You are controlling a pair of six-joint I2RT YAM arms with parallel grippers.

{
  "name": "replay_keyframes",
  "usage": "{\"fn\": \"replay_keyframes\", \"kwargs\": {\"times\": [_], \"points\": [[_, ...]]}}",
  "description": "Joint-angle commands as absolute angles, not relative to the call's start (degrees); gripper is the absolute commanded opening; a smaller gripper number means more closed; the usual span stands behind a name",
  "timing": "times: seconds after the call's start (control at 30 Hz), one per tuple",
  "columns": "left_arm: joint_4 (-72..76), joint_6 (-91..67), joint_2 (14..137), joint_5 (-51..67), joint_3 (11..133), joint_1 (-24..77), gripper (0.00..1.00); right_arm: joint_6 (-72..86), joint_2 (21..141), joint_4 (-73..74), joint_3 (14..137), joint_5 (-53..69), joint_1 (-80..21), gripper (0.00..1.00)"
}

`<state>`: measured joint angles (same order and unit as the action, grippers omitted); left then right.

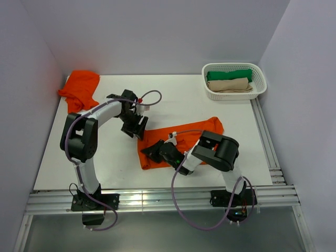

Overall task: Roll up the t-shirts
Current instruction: Roll the tshirt

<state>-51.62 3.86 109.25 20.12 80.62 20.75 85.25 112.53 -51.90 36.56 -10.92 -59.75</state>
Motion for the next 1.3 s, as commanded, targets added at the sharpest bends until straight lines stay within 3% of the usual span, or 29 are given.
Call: {"fn": "replay_keyframes", "kwargs": {"times": [0.0,0.13,0.23,0.33,0.37,0.47,0.6,0.83,1.27], "points": [[-46.06,4.57,107.93,23.11,77.7,20.39,0.7,89.81,117.59,-62.03,34.72,-7.65,-59.33,0.19],[-43.07,2.56,109.68,23.2,75.94,20.3,0.68,91.49,120.23,-65.83,35.24,-6.51,-59.33,0.18],[-42.63,0.88,110.48,22.24,76.81,20.39,0.59,90.88,119.54,-64.17,35.77,-6.77,-59.41,0.2],[-44.2,0.44,110.92,19.44,78.74,20.56,0.42,87.55,115.5,-52.69,38.22,-8.87,-59.85,0.25],[-44.91,0.44,111.0,18.64,79.1,20.91,0.32,86.41,112.88,-43.34,39.36,-9.75,-60.03,0.32],[-46.32,0.44,110.83,15.12,80.07,21.8,0.16,82.19,108.91,-24.52,45.51,-15.71,-61.69,0.47],[-47.72,0.53,110.48,11.61,80.59,22.76,0.01,79.81,107.32,-6.19,54.81,-21.7,-63.89,0.58],[-50.09,0.53,110.83,7.39,82.26,24.78,0.0,79.81,110.29,28.95,73.63,-35.66,-68.9,0.6],[-53.35,-1.67,113.47,5.36,85.43,27.07,0.0,71.81,122.6,43.59,95.7,-46.14,-70.66,0.56]]}}
